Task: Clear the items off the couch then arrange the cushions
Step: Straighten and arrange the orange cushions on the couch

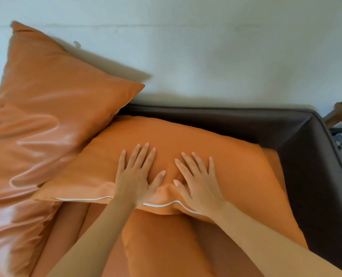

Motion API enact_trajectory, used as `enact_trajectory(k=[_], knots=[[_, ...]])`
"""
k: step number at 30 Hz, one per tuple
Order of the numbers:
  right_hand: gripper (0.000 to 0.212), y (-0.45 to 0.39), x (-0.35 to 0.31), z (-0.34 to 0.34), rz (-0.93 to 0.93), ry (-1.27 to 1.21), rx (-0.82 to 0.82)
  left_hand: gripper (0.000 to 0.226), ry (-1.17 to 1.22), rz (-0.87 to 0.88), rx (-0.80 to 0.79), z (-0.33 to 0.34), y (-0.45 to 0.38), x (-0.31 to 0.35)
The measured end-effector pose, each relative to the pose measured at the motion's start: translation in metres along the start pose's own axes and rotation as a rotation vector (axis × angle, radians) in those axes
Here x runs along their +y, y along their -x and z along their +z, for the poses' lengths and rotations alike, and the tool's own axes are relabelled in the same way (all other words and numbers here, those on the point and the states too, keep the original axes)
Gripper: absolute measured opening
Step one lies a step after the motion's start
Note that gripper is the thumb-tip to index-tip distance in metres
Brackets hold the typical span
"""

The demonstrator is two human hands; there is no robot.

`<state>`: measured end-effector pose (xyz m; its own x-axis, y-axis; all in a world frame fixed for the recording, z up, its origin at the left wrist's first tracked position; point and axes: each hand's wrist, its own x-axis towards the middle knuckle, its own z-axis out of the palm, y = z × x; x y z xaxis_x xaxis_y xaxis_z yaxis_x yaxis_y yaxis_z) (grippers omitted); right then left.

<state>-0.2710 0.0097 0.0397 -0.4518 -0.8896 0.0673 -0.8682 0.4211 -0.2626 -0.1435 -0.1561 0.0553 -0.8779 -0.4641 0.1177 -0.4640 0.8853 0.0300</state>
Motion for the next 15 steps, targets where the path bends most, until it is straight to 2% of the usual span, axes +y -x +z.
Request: enact_trajectory(k=[4, 8, 10, 12, 15], knots=[[0.057, 0.023, -0.011, -0.003, -0.102, -0.003, -0.02, 0.071, 0.012, -0.001, 0.028, -0.001, 0.043, 0.006], [0.052, 0.054, -0.022, 0.009, -0.221, -0.014, -0.009, 0.074, 0.02, -0.081, 0.033, 0.007, 0.092, 0.012], [0.052, 0.075, -0.026, 0.025, -0.264, -0.015, -0.078, 0.077, 0.059, -0.144, -0.06, 0.02, 0.119, 0.016], [0.06, 0.099, -0.032, 0.045, -0.297, -0.012, -0.233, 0.082, 0.089, -0.276, -0.207, 0.038, 0.148, 0.022], [0.074, 0.126, -0.043, 0.074, -0.148, -0.102, -0.444, 0.097, 0.181, -0.6, -0.392, 0.062, 0.181, 0.031]])
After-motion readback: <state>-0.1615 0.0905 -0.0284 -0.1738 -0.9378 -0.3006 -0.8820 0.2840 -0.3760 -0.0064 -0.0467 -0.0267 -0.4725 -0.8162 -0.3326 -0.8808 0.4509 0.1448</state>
